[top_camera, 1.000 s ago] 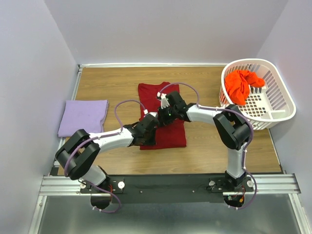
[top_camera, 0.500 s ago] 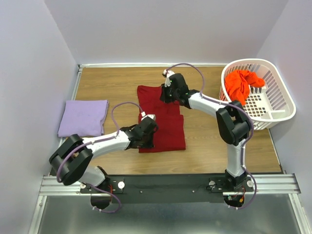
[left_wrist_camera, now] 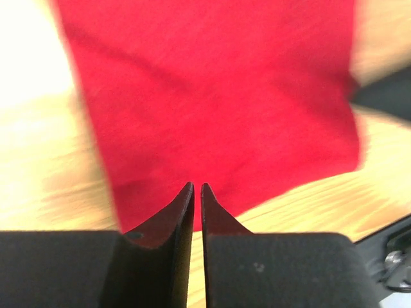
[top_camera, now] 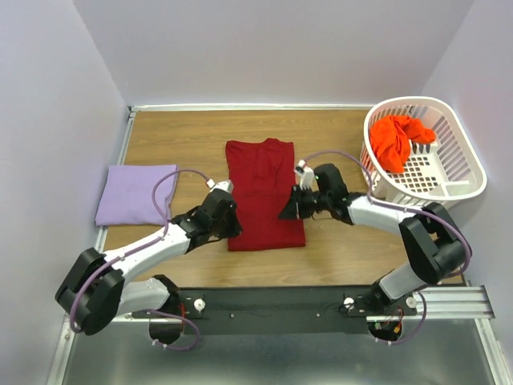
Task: Fold and stack the t-shirts
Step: Fold the tshirt
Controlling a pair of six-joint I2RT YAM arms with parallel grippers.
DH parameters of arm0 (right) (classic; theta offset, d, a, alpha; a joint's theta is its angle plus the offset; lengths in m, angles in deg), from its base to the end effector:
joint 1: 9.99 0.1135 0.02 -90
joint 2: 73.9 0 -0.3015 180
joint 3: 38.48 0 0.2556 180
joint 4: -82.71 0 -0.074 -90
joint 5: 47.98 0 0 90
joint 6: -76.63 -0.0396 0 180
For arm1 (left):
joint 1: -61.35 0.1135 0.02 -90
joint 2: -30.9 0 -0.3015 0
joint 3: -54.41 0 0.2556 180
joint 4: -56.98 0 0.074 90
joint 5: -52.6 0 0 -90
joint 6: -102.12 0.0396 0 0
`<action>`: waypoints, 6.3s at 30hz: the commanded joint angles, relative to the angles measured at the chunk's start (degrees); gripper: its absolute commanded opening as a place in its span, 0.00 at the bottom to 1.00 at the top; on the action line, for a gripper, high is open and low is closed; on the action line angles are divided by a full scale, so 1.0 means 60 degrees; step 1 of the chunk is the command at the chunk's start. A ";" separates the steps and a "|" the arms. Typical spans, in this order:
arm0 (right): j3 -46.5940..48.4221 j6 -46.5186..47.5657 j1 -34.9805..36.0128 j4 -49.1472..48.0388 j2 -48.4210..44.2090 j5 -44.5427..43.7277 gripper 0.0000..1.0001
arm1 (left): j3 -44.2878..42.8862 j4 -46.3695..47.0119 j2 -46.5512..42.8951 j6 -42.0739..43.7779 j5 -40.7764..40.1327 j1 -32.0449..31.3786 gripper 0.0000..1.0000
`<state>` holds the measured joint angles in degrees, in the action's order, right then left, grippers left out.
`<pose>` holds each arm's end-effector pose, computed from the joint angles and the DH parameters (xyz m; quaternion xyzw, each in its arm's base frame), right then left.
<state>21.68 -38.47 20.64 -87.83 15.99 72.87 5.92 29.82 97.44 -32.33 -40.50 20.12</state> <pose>0.2694 0.1831 0.2200 -0.1560 0.8642 0.4057 0.2533 0.1691 -0.1454 0.2303 -0.0363 0.9236 -0.2406 0.2963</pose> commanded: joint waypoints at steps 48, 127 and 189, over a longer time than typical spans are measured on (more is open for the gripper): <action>-0.1130 -0.1647 0.1384 0.0939 -0.0534 -0.1192 0.37 | 0.0385 -0.1662 -0.1642 0.0157 0.0692 0.1101 0.47; -0.1012 -0.1500 0.2131 0.5448 -0.0289 -0.5655 0.01 | -0.0963 -0.3171 0.2253 -0.0459 -0.1096 -0.0906 0.54; 0.5418 0.0287 0.0901 0.9623 -0.1301 -0.7120 0.00 | -0.2618 -0.2776 -0.0427 0.1401 0.1086 0.0865 0.00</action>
<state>50.71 -41.42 27.59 -29.80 4.93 29.97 -8.51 11.72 93.07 -29.18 -36.63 22.46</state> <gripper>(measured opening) 0.012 0.011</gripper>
